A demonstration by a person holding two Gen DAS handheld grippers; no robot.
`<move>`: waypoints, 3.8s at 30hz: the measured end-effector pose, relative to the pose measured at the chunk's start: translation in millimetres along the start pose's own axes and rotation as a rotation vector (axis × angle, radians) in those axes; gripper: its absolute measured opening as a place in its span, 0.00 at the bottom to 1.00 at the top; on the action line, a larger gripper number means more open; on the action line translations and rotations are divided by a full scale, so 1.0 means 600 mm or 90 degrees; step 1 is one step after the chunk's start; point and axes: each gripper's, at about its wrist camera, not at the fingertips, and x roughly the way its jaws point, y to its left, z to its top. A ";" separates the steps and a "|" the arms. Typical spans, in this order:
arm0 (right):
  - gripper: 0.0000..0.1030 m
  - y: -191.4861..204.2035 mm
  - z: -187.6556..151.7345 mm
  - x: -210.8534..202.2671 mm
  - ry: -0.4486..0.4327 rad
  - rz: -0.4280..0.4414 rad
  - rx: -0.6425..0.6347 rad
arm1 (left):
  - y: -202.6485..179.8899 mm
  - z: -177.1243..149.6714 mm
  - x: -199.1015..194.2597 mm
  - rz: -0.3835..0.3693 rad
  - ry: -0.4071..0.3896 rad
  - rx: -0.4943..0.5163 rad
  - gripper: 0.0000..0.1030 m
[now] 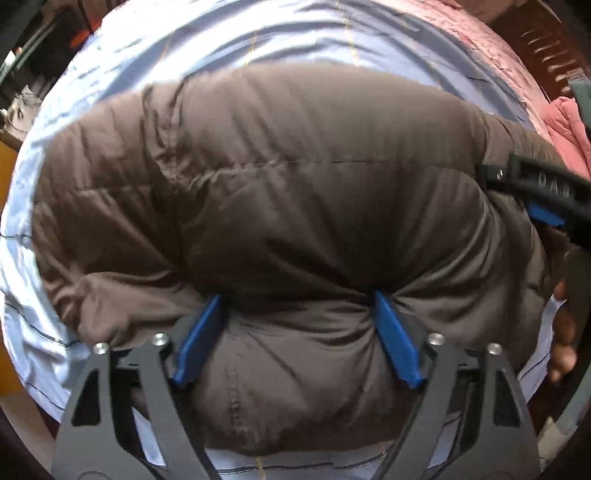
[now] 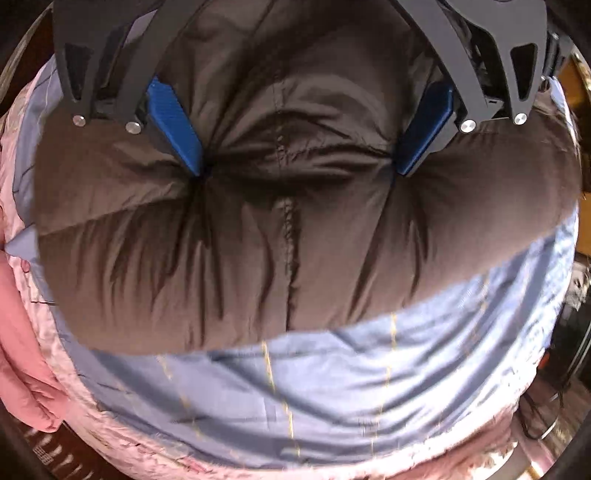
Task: Fold large clothes
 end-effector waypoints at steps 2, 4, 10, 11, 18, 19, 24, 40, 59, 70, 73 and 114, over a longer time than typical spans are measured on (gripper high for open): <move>0.99 -0.009 -0.010 0.011 0.007 0.001 0.003 | -0.002 0.008 0.005 0.007 0.007 0.020 0.87; 0.99 -0.014 -0.011 -0.008 -0.001 0.012 0.014 | 0.006 0.019 -0.017 -0.010 0.004 0.007 0.74; 0.99 -0.085 -0.026 -0.076 -0.092 -0.042 0.035 | -0.015 0.024 -0.097 -0.061 -0.084 0.055 0.71; 0.98 -0.103 -0.025 -0.070 -0.082 -0.045 0.050 | -0.026 0.023 -0.089 -0.066 -0.078 0.067 0.71; 0.99 -0.140 -0.025 0.003 -0.022 -0.066 0.043 | -0.076 0.006 -0.013 -0.024 -0.049 0.097 0.85; 0.99 -0.143 -0.026 0.010 -0.020 -0.063 0.050 | -0.082 0.004 -0.007 -0.015 -0.049 0.105 0.87; 0.99 -0.148 -0.029 0.037 -0.010 -0.050 0.069 | -0.095 0.005 0.007 0.008 -0.049 0.123 0.89; 0.99 -0.153 -0.035 0.080 0.001 -0.034 0.068 | -0.098 0.002 0.033 0.017 -0.043 0.129 0.91; 0.97 0.013 -0.172 -0.055 0.021 0.027 -0.069 | -0.003 -0.032 -0.052 0.026 -0.040 0.079 0.82; 0.99 0.011 -0.196 0.019 0.034 -0.005 -0.089 | 0.001 -0.048 0.032 0.011 -0.008 0.070 0.88; 0.99 0.013 -0.197 0.029 0.028 -0.012 -0.094 | 0.003 -0.045 0.046 0.010 -0.010 0.075 0.89; 0.99 0.175 -0.127 -0.567 -0.115 -0.060 -0.087 | 0.013 0.008 -0.633 0.008 -0.229 0.022 0.98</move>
